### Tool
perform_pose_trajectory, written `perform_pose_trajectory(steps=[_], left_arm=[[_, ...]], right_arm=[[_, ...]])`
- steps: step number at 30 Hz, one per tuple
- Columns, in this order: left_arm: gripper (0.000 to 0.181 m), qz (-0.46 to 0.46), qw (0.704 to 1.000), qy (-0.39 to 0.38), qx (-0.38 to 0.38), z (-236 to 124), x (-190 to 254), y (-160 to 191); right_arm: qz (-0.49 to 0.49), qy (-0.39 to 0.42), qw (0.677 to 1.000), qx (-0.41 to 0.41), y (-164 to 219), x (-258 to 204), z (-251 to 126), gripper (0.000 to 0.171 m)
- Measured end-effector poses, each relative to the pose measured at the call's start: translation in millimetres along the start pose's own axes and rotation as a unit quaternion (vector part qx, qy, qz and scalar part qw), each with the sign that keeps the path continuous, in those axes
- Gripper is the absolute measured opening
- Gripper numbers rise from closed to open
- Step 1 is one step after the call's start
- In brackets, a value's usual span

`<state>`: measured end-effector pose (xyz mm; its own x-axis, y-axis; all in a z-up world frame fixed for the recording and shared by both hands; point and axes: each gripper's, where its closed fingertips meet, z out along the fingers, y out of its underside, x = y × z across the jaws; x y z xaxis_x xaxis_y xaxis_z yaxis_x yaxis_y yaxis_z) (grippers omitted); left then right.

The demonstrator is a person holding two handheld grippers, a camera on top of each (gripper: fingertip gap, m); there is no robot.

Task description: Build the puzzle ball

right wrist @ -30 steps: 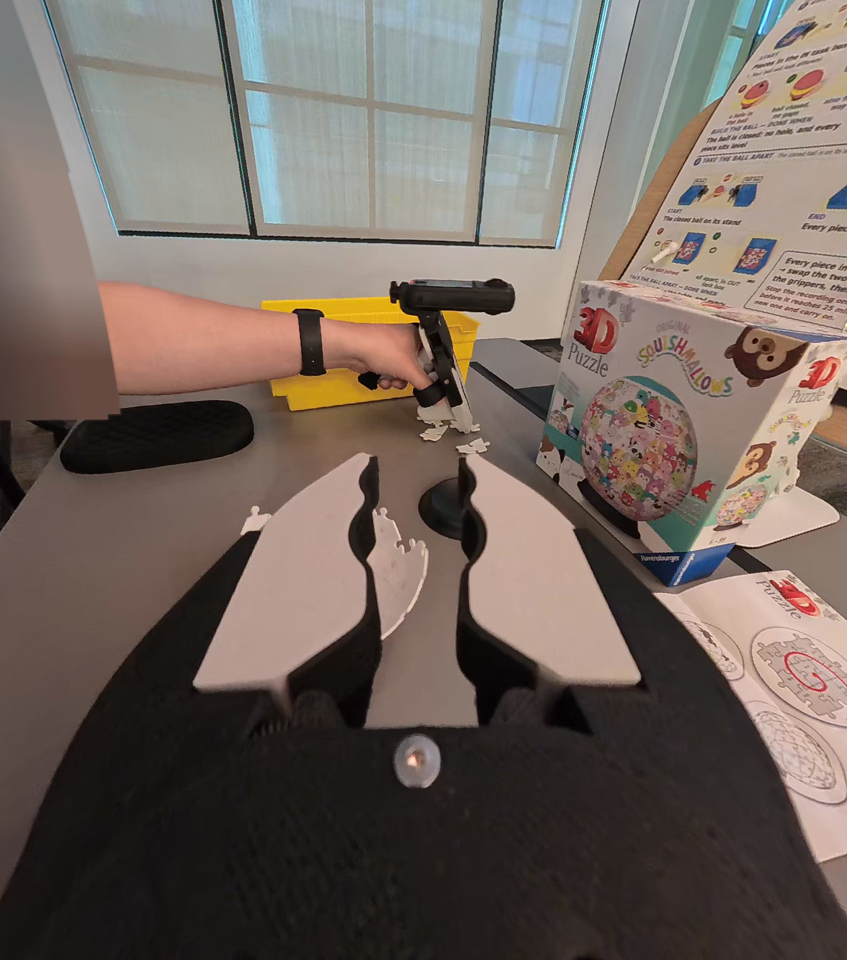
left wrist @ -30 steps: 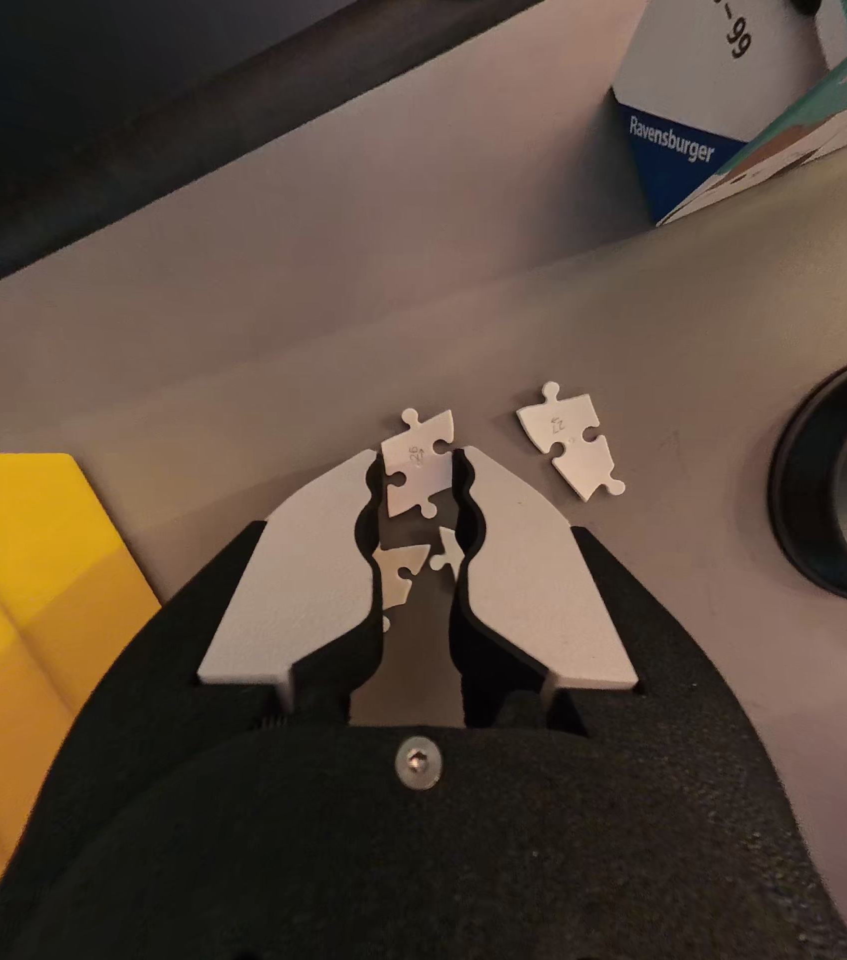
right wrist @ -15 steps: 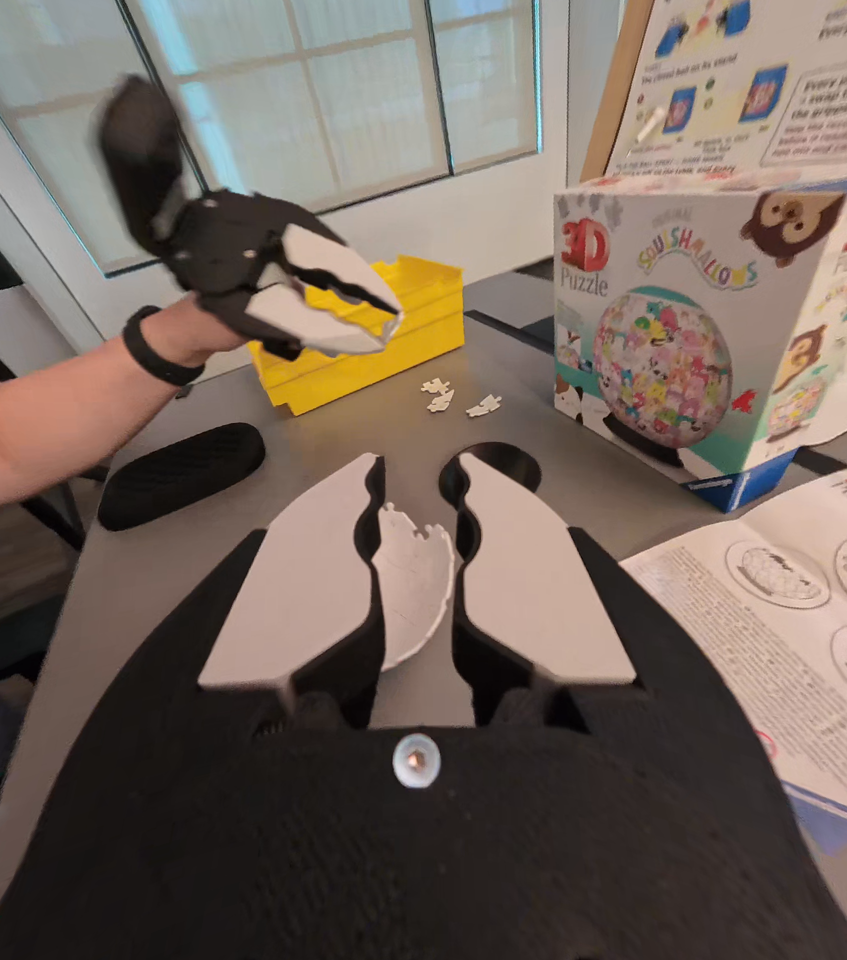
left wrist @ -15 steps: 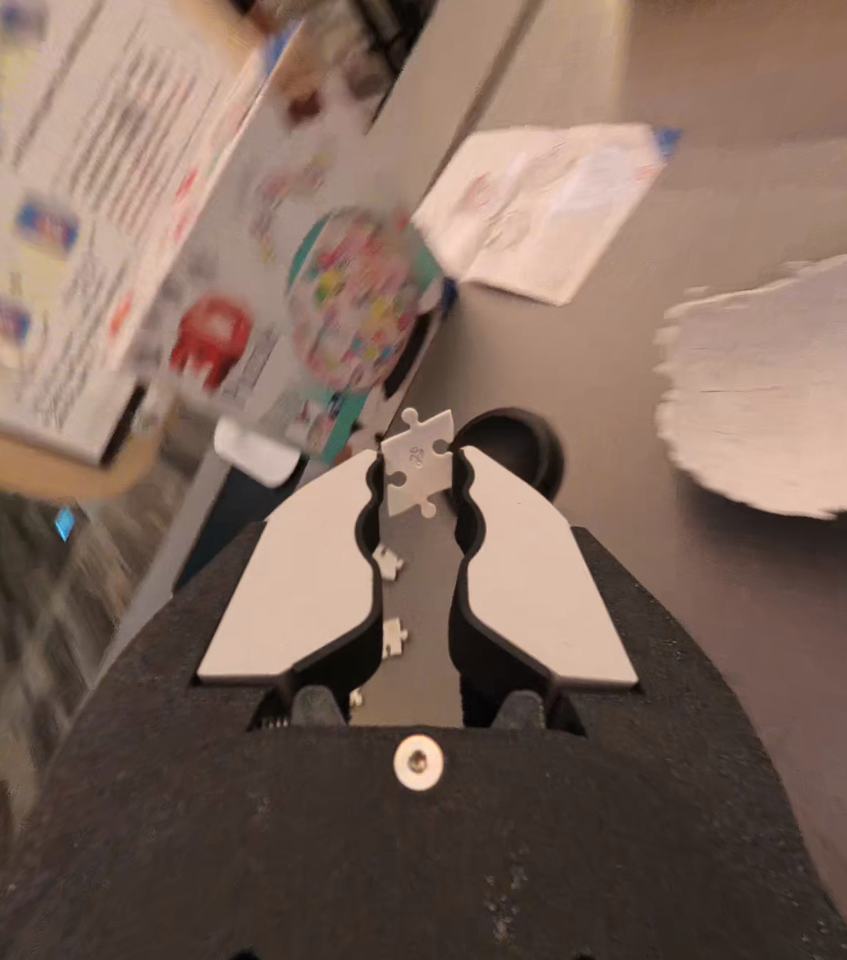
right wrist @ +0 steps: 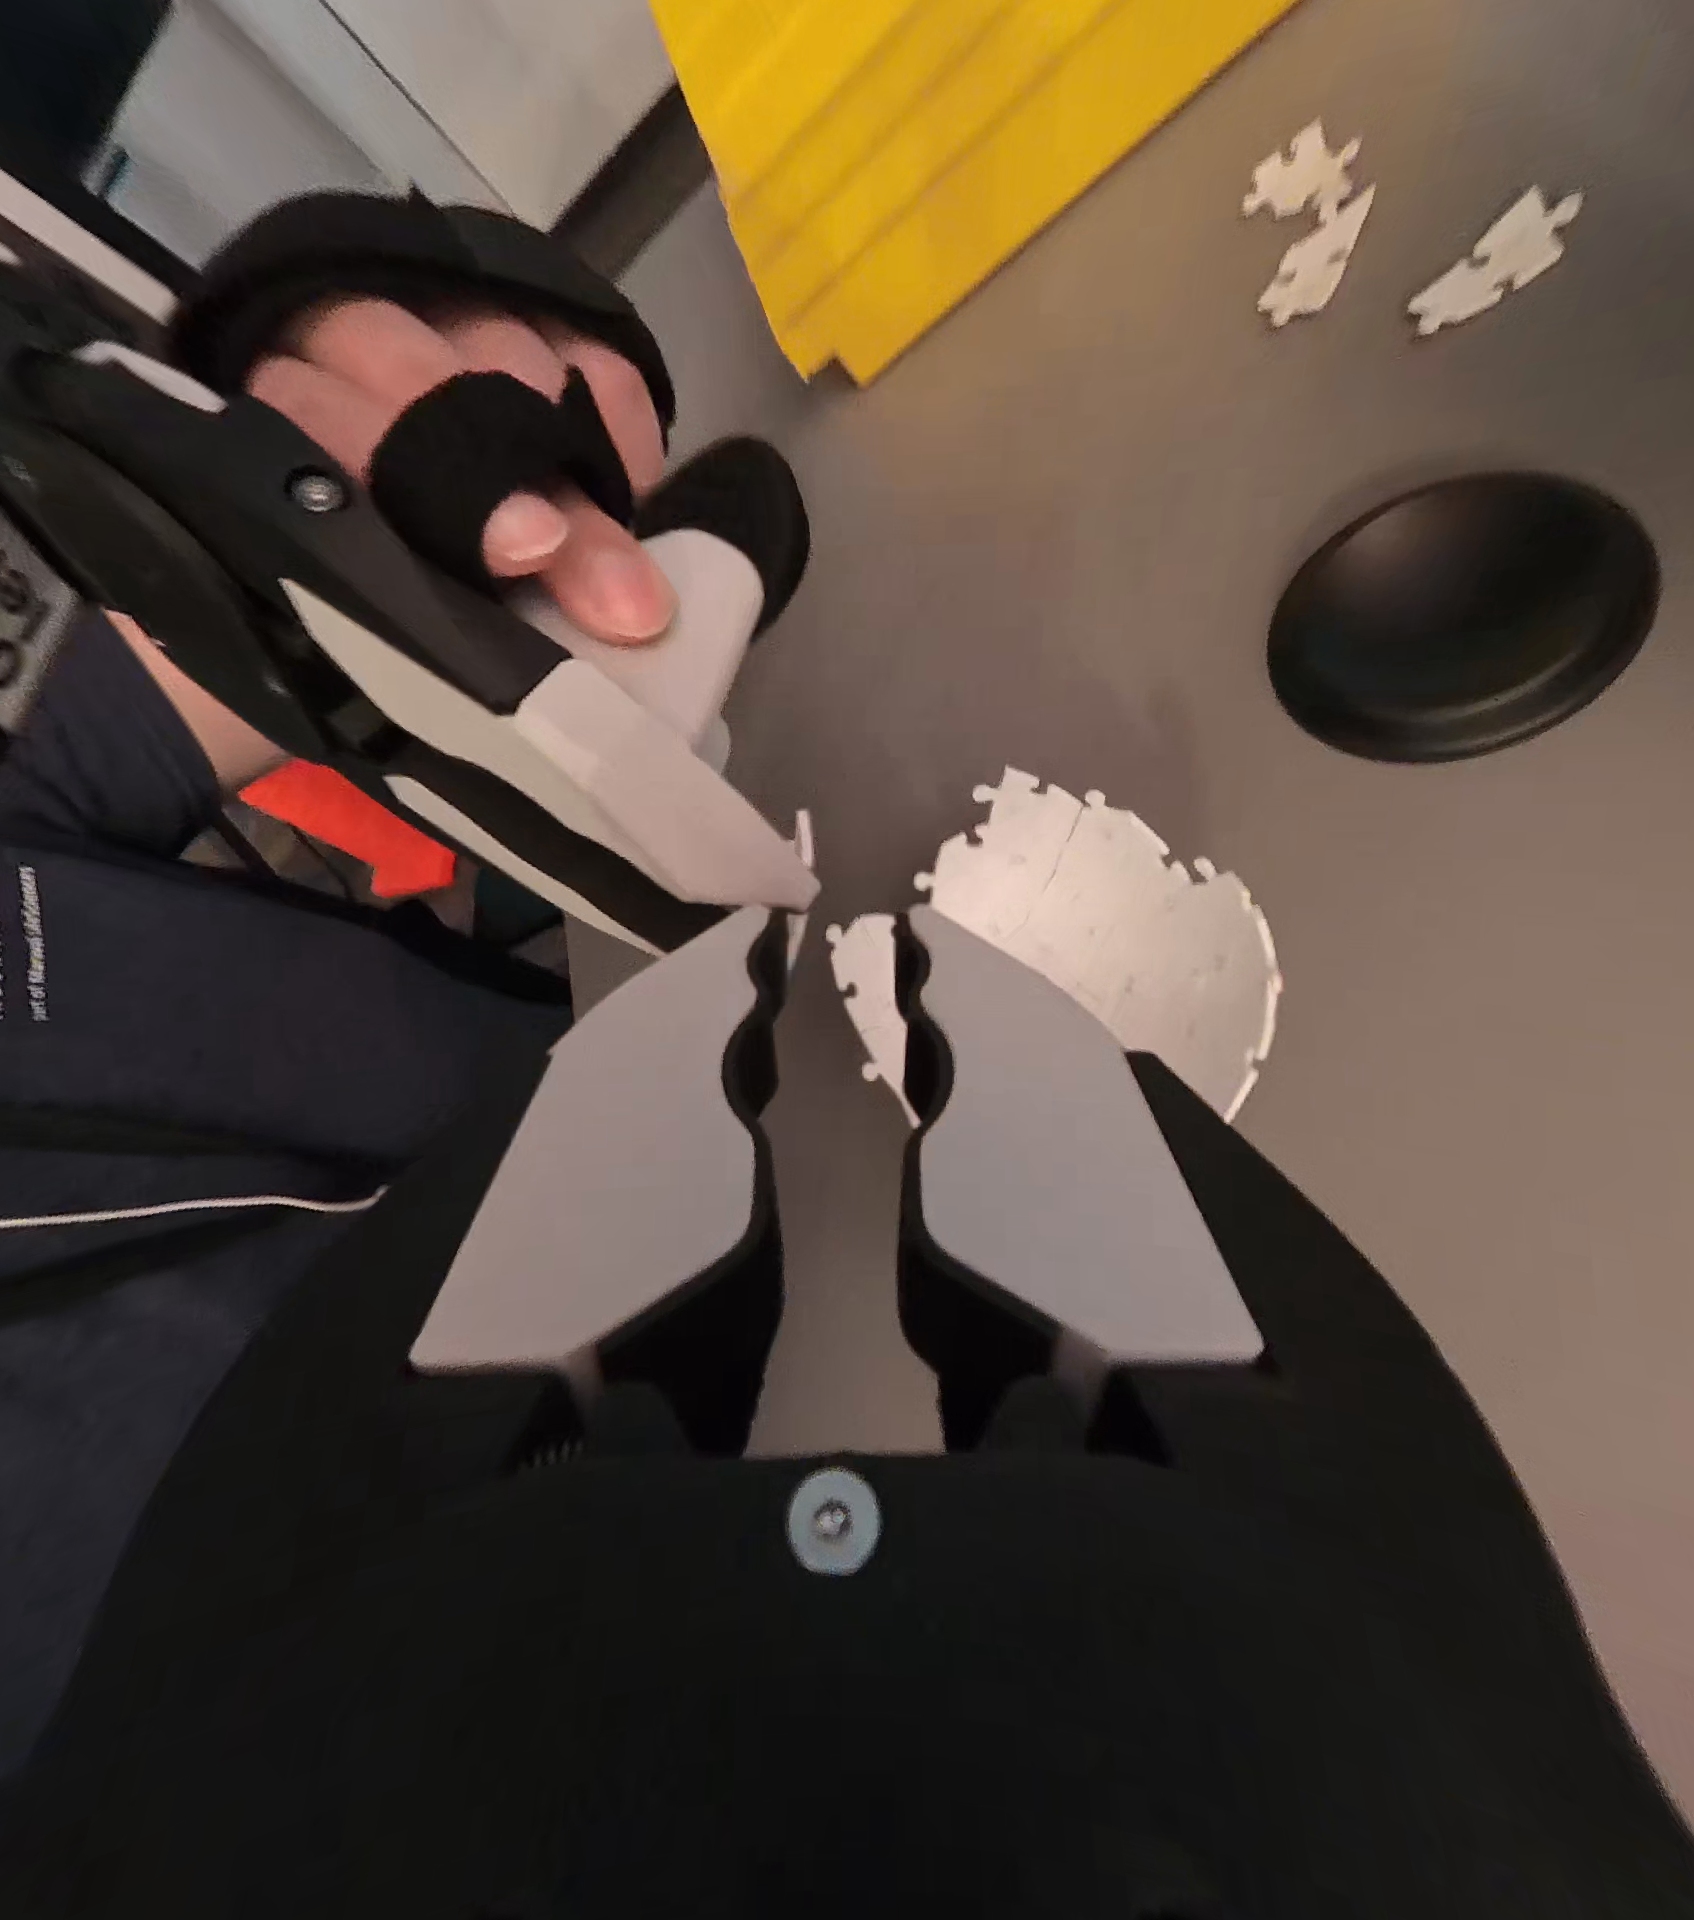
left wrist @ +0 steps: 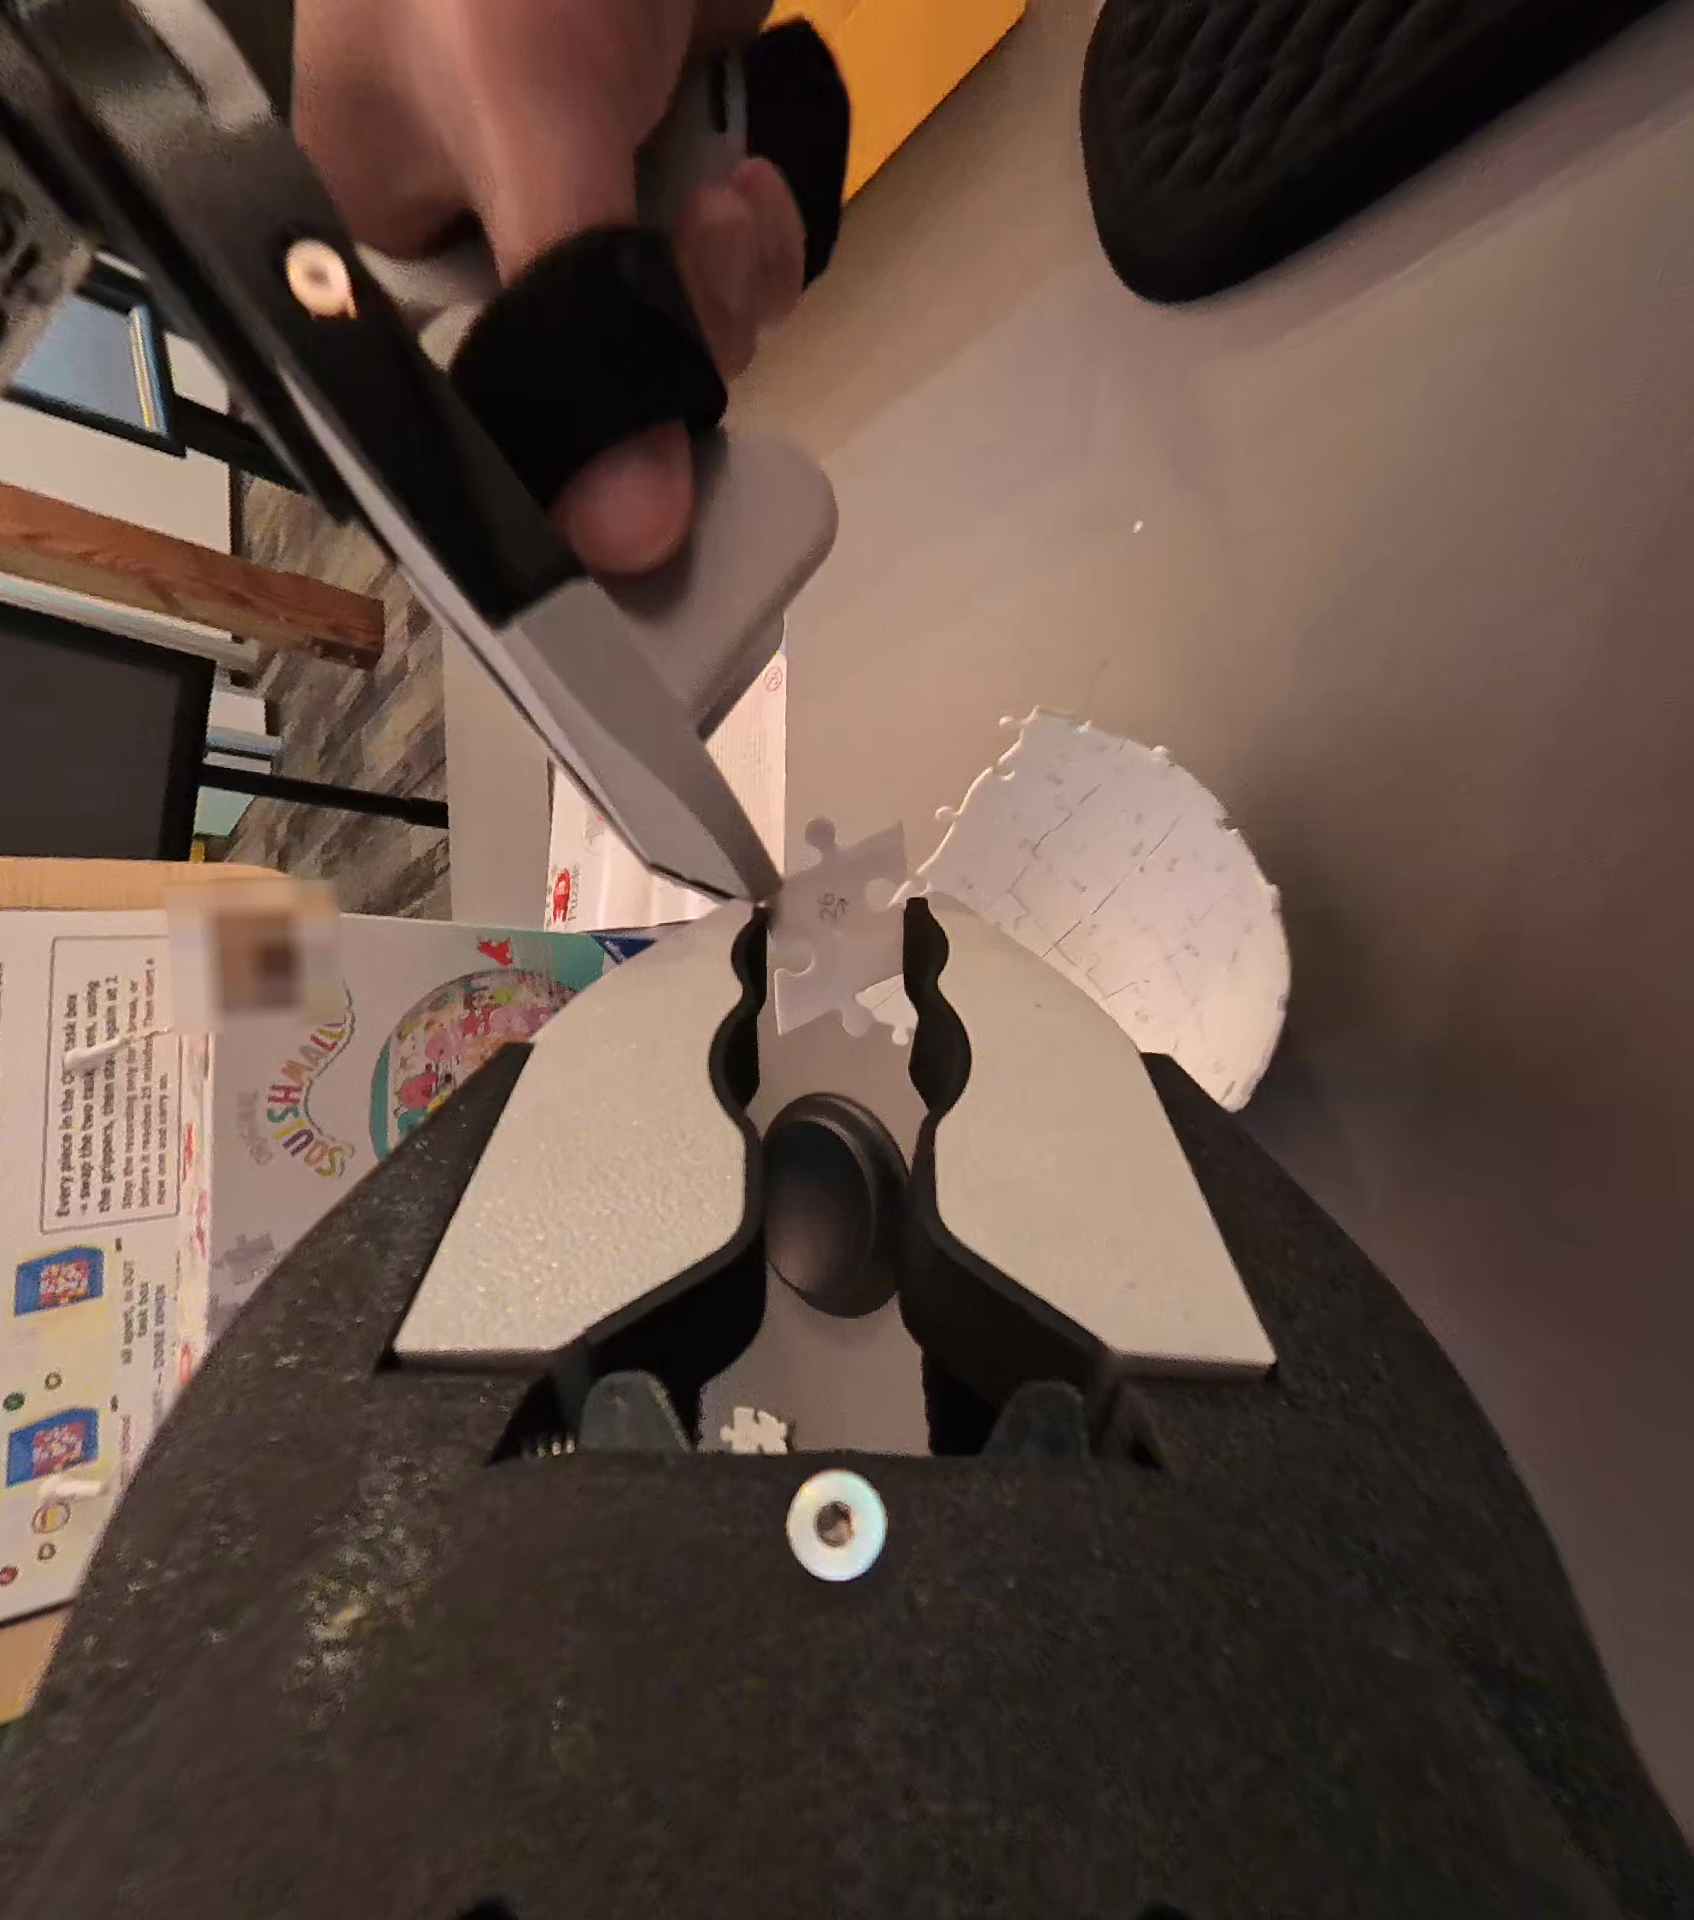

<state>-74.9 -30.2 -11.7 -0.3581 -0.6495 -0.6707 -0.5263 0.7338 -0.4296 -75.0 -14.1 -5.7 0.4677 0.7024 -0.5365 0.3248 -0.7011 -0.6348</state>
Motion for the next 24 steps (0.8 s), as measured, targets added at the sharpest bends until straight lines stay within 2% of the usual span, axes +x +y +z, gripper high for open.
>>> perform_pose_trajectory(steps=[2,5,8,10,12,15,18,20,22,24], left_arm=[[0.025,0.004,1.0,0.007,-0.005,1,3,-1],[0.025,0.004,1.0,0.016,0.004,0,7,-5],[0.028,-0.005,1.0,-0.007,0.009,-3,2,-5],[0.044,-0.049,0.997,-0.054,0.017,-12,-13,-2],[0.049,-0.142,0.986,-0.06,0.064,-28,-20,-3],[0.035,-0.311,0.938,-0.057,0.144,-48,-33,-3],[0.023,-0.445,0.872,0.028,0.203,-46,-26,-14],[0.023,-0.482,0.848,0.066,0.211,-38,-21,-18],[0.022,-0.5,0.834,0.067,0.222,-33,-25,-18],[0.011,-0.507,0.818,0.08,0.261,-36,-28,-25]], right_arm=[[0.0,-0.017,0.999,-0.032,6,-6,3,0.009],[0.017,-0.044,0.996,-0.073,15,-12,7,0.004],[0.024,-0.058,0.996,-0.06,13,-13,6,0.003],[0.035,-0.071,0.997,-0.024,7,-15,1,0.003],[0.031,-0.079,0.996,0.01,3,-17,-6,0.003],[0.0,-0.073,0.996,0.05,-1,-22,-15,0.003],[-0.038,-0.056,0.994,0.08,-11,-30,-22,0.003],[-0.065,-0.037,0.992,0.097,-20,-33,-27,0.003],[-0.087,-0.037,0.99,0.103,-25,-41,-30,0.003],[-0.099,-0.027,0.989,0.106,-28,-44,-31,0.003]])
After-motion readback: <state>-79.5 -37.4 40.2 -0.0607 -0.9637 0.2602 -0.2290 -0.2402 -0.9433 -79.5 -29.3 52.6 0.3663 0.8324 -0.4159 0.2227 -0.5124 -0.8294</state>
